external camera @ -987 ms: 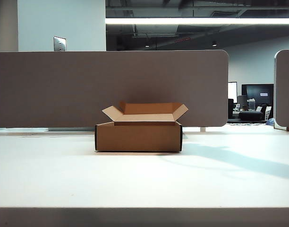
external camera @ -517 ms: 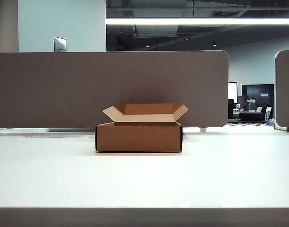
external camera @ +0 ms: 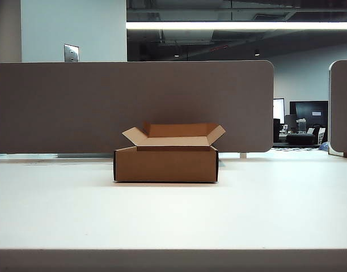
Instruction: Pick up all the paper balls on the table and put them in the paper box.
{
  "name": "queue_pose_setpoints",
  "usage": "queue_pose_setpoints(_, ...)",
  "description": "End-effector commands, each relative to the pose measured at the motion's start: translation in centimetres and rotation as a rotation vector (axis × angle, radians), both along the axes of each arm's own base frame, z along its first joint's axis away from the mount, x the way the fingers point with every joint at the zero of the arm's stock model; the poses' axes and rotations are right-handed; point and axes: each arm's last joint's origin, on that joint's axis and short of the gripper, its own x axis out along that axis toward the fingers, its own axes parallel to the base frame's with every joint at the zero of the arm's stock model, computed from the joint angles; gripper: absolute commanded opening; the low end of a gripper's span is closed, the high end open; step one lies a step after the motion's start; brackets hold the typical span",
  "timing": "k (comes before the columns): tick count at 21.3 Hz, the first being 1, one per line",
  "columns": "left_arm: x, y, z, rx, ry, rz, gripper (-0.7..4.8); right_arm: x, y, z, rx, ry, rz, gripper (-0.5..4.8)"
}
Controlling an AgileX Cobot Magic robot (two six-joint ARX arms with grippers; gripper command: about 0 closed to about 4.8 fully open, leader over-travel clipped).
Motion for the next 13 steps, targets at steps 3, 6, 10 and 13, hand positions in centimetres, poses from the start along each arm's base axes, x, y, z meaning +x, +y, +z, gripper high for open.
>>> queue_pose_setpoints(3,-0.1,-0.1,-3.2,-0.078,-0.182,-0.058,0.18,1.6,0.8,-4.4,0.018,-0.086,0.006,0.45)
queue_pose_setpoints(6,-0.4,0.0,-5.7,-0.095,-0.228,-0.066,0.16,2.5,1.2,-7.7,0.037,-0.126,-0.001,0.45)
queue_pose_setpoints(10,0.6,-0.2,-9.8,-0.06,-0.244,0.018,-0.06,4.4,2.1,-13.0,0.014,-0.009,-0.011,0.44)
queue_pose_setpoints(13,0.9,-0.5,-11.4,-0.069,-0.251,-0.011,-0.06,5.5,2.7,-14.9,0.041,-0.057,0.033,0.44)
